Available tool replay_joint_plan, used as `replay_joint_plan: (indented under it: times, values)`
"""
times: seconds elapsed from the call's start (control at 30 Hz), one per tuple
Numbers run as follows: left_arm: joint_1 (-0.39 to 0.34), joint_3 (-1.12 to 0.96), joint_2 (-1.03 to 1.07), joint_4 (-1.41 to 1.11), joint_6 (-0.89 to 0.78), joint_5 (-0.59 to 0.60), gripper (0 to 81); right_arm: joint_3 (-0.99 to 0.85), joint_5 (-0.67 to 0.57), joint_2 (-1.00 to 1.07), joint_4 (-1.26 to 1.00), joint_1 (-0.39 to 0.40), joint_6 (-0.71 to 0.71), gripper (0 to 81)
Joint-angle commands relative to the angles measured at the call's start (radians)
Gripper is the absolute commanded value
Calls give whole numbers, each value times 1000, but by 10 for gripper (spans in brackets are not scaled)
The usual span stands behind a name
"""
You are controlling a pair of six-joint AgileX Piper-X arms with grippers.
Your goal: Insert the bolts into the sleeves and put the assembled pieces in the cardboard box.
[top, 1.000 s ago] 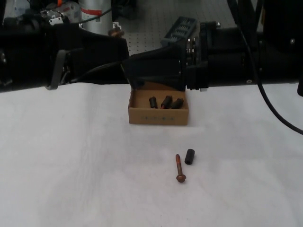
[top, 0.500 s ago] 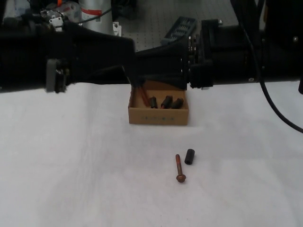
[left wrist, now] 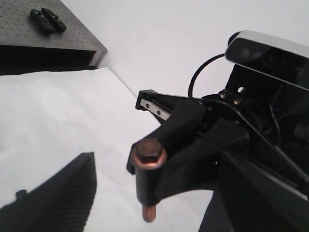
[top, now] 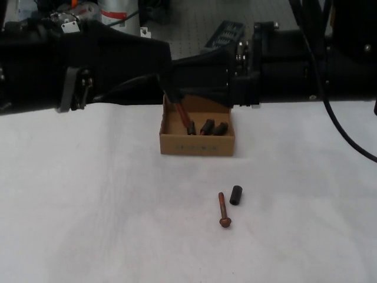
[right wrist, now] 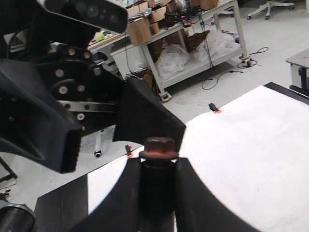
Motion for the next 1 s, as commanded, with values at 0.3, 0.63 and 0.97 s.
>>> replay_joint_plan:
  times: [0.3, 0.63, 0.97]
  values:
    - [61, -5, -273, 468, 318, -505, 394, -205, 34, 271, 35, -97, -7, 28]
    - [112, -5, -449, 726, 339, -672, 379, -718, 157, 765, 242, -155, -7, 28]
    - [112, -5, -479, 771, 339, -693, 377, -1051, 304, 1059, 451, -164, -7, 28]
